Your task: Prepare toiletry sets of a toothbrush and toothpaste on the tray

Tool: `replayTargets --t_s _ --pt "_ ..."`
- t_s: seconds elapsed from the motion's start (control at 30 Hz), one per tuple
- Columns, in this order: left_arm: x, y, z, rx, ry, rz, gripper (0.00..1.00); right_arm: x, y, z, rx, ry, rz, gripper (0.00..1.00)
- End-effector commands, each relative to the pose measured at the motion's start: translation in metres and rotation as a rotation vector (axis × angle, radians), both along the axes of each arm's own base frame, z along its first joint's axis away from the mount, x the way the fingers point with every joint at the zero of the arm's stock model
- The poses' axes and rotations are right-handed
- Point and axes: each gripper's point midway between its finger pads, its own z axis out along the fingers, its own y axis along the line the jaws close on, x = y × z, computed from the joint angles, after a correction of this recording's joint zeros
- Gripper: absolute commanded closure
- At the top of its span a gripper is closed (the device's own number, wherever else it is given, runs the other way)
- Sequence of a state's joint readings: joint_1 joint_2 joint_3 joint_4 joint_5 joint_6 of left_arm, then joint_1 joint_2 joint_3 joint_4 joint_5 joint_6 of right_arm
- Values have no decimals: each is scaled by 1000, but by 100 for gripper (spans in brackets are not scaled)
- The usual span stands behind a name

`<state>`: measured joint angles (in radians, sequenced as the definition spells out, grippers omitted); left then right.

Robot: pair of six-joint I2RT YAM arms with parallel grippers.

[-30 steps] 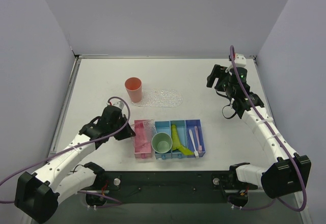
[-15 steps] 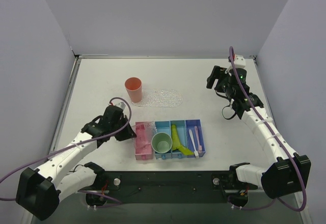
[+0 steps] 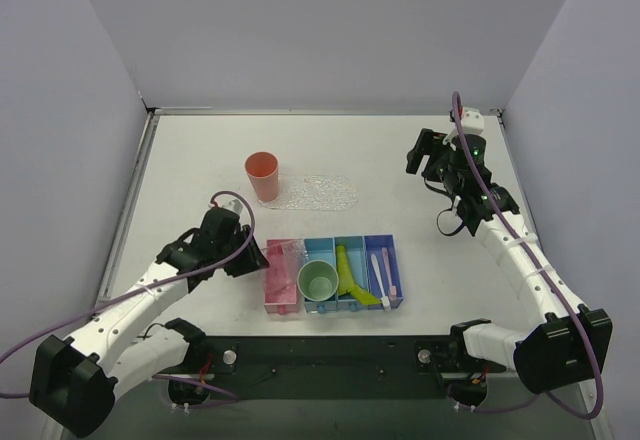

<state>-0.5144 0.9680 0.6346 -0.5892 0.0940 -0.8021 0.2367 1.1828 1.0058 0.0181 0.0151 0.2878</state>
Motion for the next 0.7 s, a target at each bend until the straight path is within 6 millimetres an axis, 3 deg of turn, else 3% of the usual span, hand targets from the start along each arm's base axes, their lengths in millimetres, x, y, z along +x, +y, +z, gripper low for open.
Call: replayTargets --t_s 0.0,0.3,0.67 --pt "8 2 16 -12 -54 39 65 0 -2 12 2 -41 -13 28" --pt "11 3 23 -15 -72 47 100 0 -2 12 -1 -40 -13 28" --pt "7 7 53 -64 -153 72 100 1 -3 10 1 -34 -18 28"
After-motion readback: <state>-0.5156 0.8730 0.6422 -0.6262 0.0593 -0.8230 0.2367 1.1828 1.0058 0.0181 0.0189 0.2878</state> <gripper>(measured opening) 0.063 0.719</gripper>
